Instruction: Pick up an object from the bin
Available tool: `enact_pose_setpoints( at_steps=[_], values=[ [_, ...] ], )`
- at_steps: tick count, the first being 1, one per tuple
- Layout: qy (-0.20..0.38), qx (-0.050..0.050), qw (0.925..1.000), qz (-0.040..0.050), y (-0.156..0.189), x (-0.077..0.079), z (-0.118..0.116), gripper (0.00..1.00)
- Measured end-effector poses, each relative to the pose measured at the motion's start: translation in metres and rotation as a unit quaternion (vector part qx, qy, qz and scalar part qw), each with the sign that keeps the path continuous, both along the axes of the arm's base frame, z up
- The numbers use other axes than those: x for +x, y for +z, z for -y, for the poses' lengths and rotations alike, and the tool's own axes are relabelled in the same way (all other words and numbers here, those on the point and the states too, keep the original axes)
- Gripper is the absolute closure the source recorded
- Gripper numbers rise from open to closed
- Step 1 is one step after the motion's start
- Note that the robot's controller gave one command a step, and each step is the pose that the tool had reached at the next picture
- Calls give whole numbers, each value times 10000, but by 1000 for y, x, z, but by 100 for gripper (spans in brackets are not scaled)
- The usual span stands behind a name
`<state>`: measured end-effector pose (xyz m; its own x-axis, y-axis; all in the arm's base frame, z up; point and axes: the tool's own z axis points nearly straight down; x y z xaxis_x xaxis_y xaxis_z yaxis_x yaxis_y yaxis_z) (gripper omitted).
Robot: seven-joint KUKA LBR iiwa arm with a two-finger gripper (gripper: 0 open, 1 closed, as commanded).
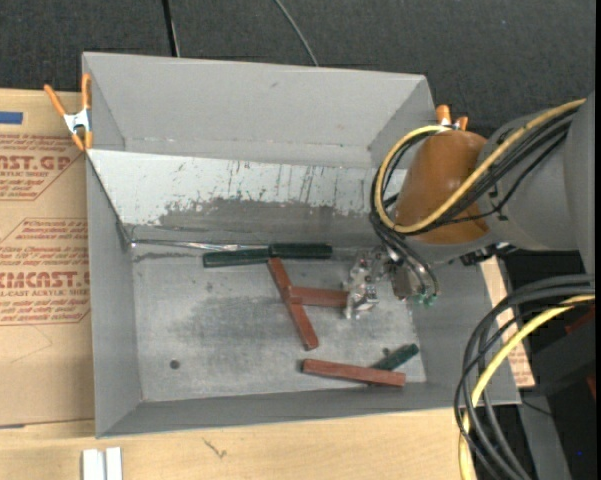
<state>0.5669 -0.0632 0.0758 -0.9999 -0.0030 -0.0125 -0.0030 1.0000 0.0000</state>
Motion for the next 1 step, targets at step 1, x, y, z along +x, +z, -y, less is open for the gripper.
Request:
enact_pose_setpoints(
  at_steps=[1],
  values=[
    [118, 1, 9999, -53, 105, -10, -35, 100]
  ],
)
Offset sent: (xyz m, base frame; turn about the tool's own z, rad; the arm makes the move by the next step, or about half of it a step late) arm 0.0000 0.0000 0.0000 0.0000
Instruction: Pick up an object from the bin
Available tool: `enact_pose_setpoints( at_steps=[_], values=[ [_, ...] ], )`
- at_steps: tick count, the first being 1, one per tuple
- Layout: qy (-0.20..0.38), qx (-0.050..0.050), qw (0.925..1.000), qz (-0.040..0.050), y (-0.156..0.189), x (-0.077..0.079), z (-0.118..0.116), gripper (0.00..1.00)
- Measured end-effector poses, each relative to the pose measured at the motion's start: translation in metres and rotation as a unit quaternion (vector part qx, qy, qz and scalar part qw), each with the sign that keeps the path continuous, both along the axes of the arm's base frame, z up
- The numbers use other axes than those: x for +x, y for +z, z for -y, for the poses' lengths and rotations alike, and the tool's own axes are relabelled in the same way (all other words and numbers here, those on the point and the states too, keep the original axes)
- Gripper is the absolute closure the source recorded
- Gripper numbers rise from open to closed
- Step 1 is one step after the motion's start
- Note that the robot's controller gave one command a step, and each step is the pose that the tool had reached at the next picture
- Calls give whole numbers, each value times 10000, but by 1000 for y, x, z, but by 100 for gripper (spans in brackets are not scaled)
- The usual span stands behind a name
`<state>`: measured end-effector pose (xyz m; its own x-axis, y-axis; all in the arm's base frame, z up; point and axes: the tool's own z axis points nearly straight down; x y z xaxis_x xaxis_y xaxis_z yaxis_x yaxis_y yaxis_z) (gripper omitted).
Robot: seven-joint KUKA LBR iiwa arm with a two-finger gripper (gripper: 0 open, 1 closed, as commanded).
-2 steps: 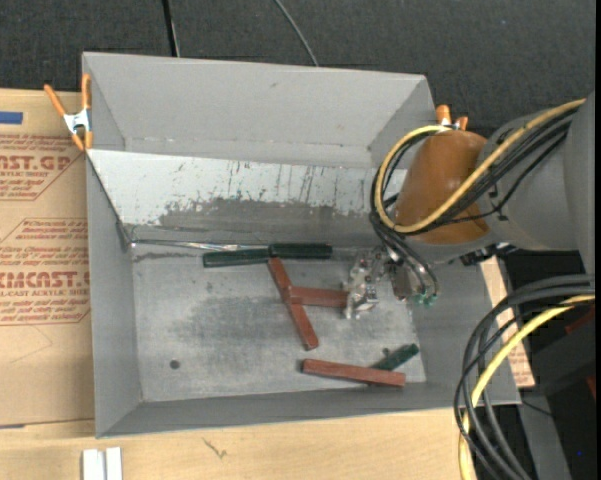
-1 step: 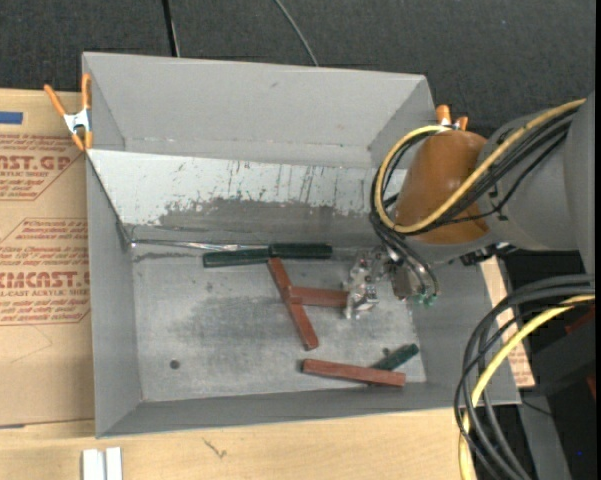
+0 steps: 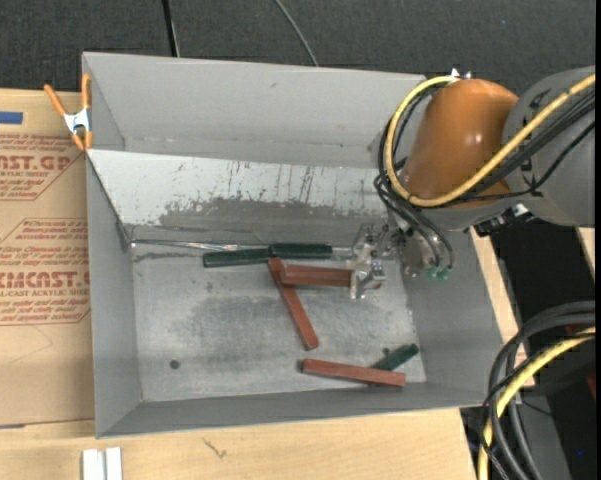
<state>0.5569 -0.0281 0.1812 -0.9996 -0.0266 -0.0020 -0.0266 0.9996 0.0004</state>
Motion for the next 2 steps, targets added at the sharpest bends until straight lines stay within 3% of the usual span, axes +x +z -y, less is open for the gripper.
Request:
enact_pose_setpoints(
  at_steps=[1, 2],
  values=[
    [0, -1, 10000, -1, 0, 0, 0, 100],
    [-91, 2, 10000, -8, 26, -5, 7, 100]
  ],
)
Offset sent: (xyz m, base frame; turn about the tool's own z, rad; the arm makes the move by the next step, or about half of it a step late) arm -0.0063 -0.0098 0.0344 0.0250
